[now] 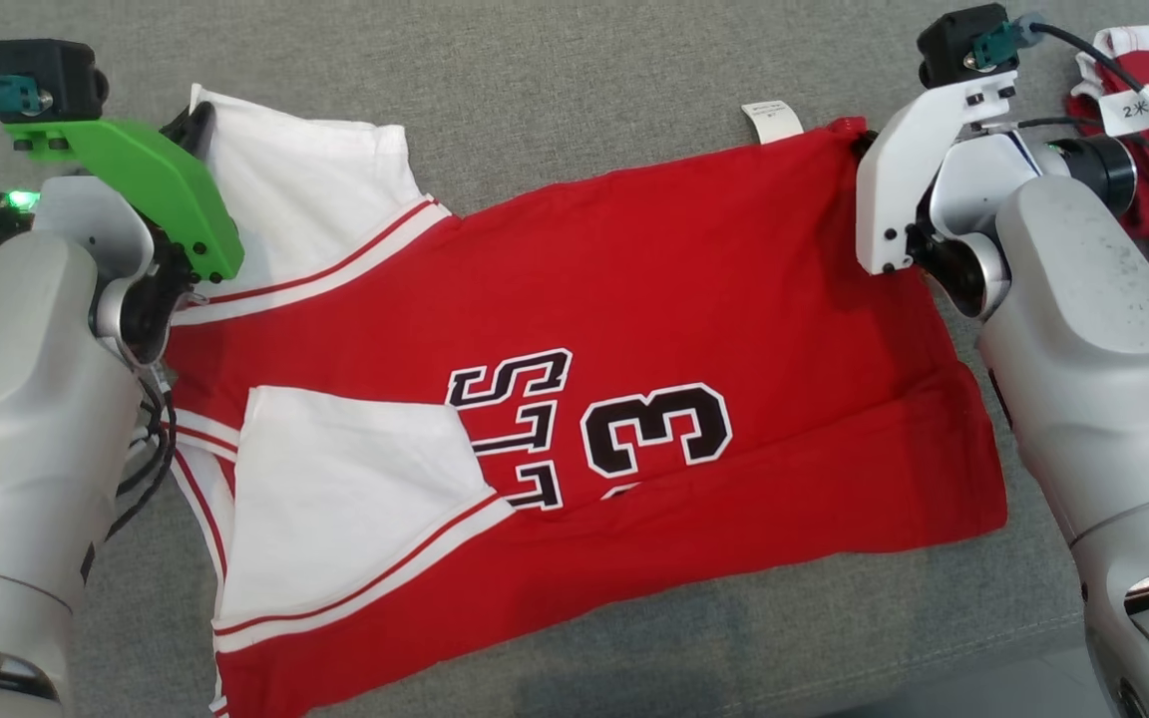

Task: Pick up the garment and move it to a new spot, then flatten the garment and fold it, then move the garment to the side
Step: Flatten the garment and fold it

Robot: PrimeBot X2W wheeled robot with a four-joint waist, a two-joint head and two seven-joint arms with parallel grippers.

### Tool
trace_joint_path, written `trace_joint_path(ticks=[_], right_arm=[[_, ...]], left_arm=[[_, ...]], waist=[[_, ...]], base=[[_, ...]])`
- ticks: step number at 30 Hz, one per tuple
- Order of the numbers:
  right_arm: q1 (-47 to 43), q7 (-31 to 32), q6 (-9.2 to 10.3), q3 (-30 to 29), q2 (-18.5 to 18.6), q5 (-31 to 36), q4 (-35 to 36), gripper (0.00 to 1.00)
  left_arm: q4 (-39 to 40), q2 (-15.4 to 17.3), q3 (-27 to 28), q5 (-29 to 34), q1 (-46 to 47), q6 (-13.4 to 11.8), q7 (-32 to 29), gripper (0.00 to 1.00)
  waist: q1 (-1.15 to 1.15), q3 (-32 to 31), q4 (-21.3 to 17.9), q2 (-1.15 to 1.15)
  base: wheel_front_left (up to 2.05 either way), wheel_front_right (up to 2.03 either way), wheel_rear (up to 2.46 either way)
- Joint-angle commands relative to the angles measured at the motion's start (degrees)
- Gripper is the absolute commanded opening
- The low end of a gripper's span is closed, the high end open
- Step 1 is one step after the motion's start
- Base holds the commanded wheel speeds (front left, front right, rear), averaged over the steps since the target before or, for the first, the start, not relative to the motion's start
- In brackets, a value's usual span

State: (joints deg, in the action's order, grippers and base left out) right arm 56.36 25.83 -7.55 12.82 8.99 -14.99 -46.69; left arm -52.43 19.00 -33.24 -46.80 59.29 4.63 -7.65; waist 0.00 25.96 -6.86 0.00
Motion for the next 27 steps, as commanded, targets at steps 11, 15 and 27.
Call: trace_joint_path(ticks=[11, 15, 27], right_arm=[[-9.9, -7.9, 0.12, -5.1, 0.0, -3.1, 4.0, 0.0], [-14.9, -8.9, 0.12, -6.9, -0.6, -4.2, 6.6, 0.0], [-29.9, -7.4, 0.11, -14.7, -1.1, -1.2, 15.7, 0.0]], left_arm=[[5.6, -0.7, -1.0, 1.6, -10.2, 1.6, 16.1, 0.0], [8.3, -1.5, -0.9, 0.8, -15.6, 0.8, 19.1, 0.0], [21.5, -0.2, -0.8, 0.3, -32.2, -3.6, 21.9, 0.0]], waist=[[0.0, -7.5, 2.3, 0.0], [0.0, -10.8, 3.0, 0.0], [0.0, -17.7, 5.1, 0.0]], base=[[0.0, 0.0, 0.0], [0.0, 0.0, 0.0], [0.0, 0.0, 0.0]])
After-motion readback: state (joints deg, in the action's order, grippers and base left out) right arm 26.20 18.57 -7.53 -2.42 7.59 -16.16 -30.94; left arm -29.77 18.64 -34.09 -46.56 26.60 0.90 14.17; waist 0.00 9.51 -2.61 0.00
